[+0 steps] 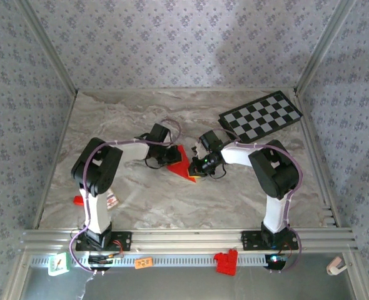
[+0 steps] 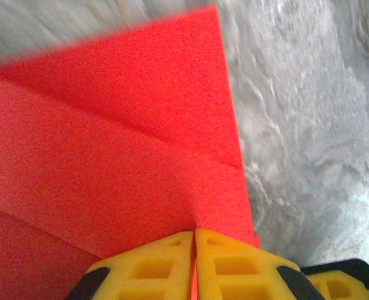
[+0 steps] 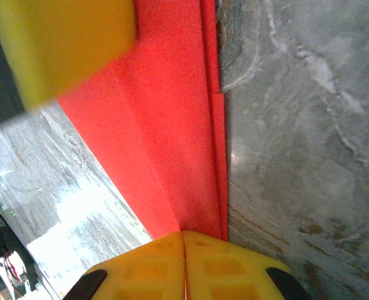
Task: Fold a paper plane with a square sheet of paper (pick it up from the middle)
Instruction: Fourth fold the wing at the center of the table, then turn over the paper at the center of the table.
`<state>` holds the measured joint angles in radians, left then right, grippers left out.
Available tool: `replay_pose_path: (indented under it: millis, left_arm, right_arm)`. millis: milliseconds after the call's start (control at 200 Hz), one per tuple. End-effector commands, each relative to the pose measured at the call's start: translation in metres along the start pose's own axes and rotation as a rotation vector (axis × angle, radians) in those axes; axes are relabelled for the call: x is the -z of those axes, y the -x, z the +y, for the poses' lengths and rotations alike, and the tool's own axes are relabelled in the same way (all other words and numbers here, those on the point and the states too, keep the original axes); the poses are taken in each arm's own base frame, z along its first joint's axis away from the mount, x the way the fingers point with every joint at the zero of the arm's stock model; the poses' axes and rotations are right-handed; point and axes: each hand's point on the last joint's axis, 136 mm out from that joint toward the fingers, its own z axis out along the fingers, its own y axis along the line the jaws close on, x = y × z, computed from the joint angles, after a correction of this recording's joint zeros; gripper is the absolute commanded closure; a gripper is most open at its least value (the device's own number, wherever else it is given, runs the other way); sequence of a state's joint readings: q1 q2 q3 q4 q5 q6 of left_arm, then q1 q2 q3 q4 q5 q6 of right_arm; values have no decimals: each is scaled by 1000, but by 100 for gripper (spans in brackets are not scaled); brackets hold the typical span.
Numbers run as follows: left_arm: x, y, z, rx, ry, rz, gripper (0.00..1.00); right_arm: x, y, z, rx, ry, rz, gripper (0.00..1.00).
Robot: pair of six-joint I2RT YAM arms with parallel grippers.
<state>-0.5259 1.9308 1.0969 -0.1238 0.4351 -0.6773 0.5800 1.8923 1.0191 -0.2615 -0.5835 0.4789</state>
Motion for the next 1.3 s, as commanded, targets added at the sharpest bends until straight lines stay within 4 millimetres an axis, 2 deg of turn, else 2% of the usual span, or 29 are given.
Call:
replay_pose_path:
  millis: [0,205,375,480,575,635,725,845,984,1114,1179,1294]
  left_arm:
    - [8,34,50,0,146,-70,89]
    - [21,66,64,31,130,-139,87]
    - [37,82,64,49,123,-188,83]
    - [56,93,50,60,92,-246,78]
    - [78,100,33,84,56,-311,72]
    - [92,104,29,111,53,-361,68]
    - [111,107,23,137,48,-423,57]
    - [132,108,16,179,14,-494,44]
    - [146,102,13,233,-32,-541,31]
    - [149,93,11,264,-82,-546,19]
    - [147,88,12,280,-96,-536,10]
    - [140,81,13,306,-119,-504,6]
  right_arm:
    - [-21,-71,-84,-159,-296,199,91]
    - [-21,-68,-81,-162,-281,185,91]
    - [-19,-50,-63,-140,-219,123,89]
    - [-9,-18,-31,-86,-128,25,86]
    - [13,17,11,-15,-27,-97,83]
    - [28,33,33,28,20,-166,78]
    - [49,50,53,79,51,-260,70]
    - [62,63,48,90,37,-339,63]
    - [61,73,32,68,27,-360,56]
    - [54,81,27,66,47,-342,55]
    - [50,84,27,77,61,-323,57]
    - [39,82,26,103,77,-271,59]
